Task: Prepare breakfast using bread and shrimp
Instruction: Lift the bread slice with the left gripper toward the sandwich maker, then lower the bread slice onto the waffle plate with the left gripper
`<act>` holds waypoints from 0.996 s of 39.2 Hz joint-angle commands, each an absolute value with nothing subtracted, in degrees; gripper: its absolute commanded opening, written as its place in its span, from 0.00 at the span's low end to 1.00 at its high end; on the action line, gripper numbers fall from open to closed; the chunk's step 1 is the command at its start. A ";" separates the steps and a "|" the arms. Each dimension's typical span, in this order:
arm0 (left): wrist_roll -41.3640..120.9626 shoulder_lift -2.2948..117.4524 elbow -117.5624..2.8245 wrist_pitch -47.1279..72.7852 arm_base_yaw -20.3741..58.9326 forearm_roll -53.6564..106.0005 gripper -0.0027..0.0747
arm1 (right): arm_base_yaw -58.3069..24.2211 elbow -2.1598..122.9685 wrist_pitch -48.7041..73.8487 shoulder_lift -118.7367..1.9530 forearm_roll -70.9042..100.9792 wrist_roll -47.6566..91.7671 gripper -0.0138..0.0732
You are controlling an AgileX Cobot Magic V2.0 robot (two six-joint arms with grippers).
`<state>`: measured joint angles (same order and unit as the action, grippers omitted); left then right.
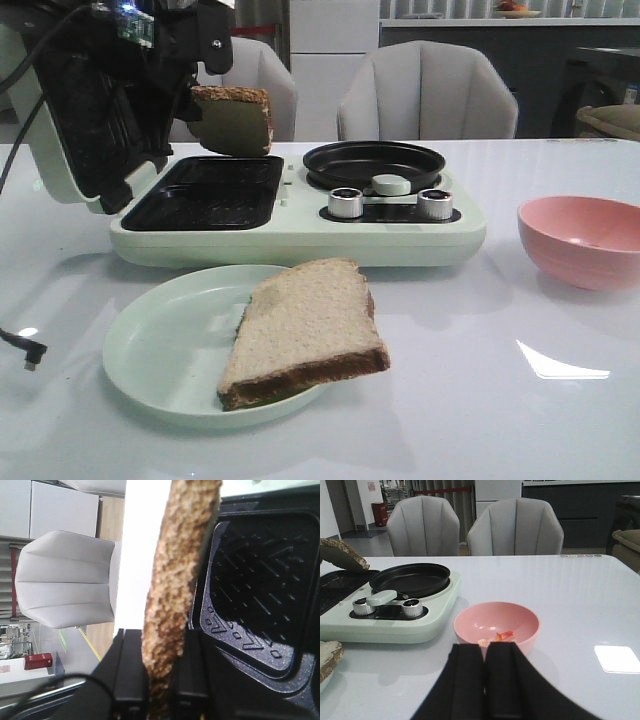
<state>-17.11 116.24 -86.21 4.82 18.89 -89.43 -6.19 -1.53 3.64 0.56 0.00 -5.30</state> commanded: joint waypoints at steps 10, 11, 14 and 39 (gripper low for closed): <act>-17.89 113.30 -89.37 4.22 17.79 -90.06 0.21 | -5.96 -0.58 -0.57 1.82 0.00 -4.70 0.31; -17.89 113.40 -89.37 4.22 17.79 -90.06 0.21 | -5.96 -0.58 -0.57 1.82 0.00 -4.70 0.31; -17.89 113.85 -89.45 3.47 17.26 -90.18 0.21 | -5.96 -0.58 -0.57 1.82 0.00 -4.70 0.31; -24.32 117.07 -89.95 5.54 17.61 -90.18 0.21 | -5.96 -0.58 -0.57 1.82 0.00 -4.70 0.31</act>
<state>-23.19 120.97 -89.90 4.77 17.12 -89.93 -6.19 -1.53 3.64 0.56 0.00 -5.30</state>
